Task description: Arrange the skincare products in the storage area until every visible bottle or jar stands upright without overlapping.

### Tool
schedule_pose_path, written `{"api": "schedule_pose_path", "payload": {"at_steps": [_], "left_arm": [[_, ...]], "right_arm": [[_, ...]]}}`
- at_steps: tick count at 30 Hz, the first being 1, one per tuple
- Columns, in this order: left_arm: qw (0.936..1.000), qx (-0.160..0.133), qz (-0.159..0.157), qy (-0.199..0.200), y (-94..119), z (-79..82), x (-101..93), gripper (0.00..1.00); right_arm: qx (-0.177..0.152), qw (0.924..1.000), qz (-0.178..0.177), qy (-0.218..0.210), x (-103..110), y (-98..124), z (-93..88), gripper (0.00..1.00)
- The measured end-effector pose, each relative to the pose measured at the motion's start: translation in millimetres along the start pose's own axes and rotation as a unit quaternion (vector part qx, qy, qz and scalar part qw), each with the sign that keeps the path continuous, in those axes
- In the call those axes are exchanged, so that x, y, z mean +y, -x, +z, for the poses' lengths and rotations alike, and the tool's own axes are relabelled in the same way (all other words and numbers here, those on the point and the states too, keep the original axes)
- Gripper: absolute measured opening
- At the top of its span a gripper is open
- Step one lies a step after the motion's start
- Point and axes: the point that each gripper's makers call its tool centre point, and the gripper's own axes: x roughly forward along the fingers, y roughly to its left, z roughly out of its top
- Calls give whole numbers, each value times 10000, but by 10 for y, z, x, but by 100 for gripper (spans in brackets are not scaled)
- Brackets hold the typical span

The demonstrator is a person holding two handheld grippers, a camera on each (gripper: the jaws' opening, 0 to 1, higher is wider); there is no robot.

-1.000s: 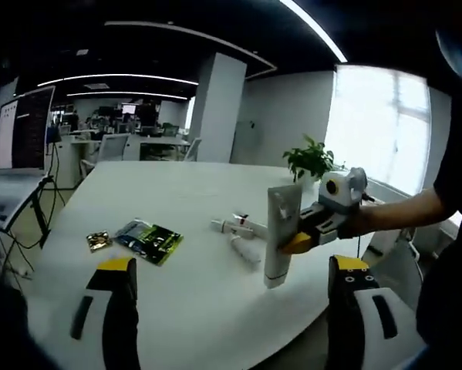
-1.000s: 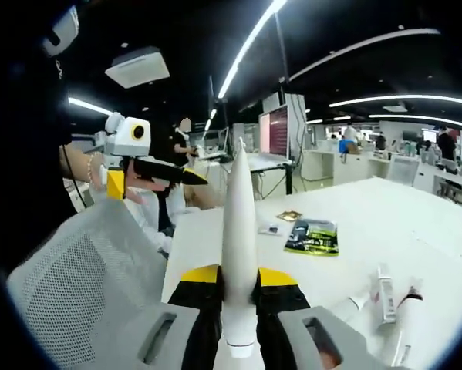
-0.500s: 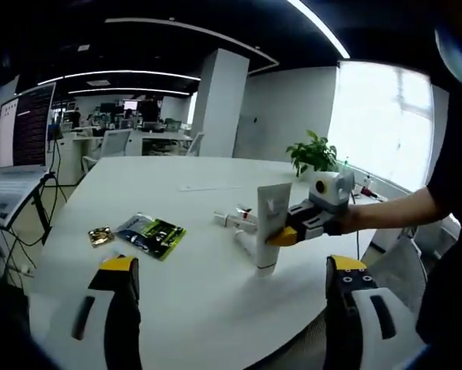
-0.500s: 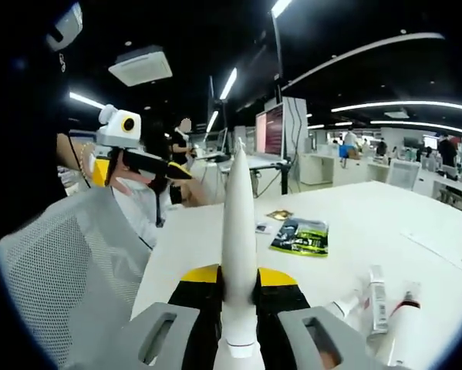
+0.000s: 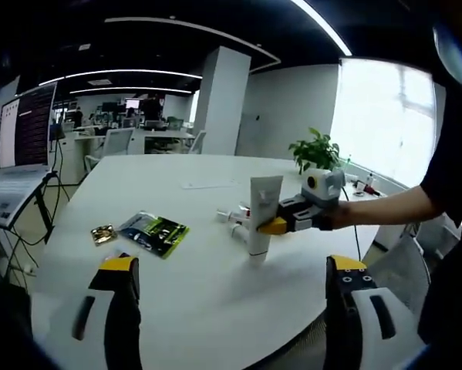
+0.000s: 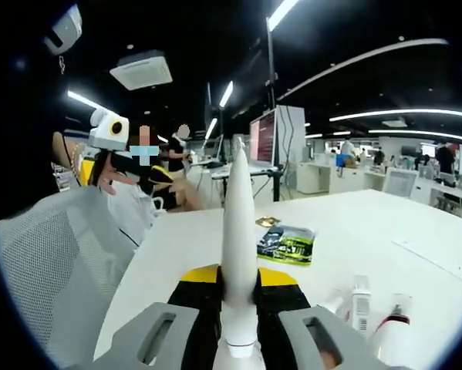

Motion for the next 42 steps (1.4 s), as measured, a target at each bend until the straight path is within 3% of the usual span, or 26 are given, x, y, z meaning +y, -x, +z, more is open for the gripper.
{"api": "schedule_pose_path", "payload": {"at_steps": [16,25,36,42], "left_arm": [[10000,56,32,1,1,-27,12,91],[9999,93,64,-4,0,-43,12,91],[9999,130,85,-40,-12,-57,1,91],[9997,237,69,-82,-20,-93,-4,90]], "right_arm": [[61,9996,225,-155,27,60,-23,9],[228,9980,586,6,37,63,-27,9],[351,9974,634,-39,72,54,-25,11],[359,9979,475,-243,52,70,-13,15]]}}
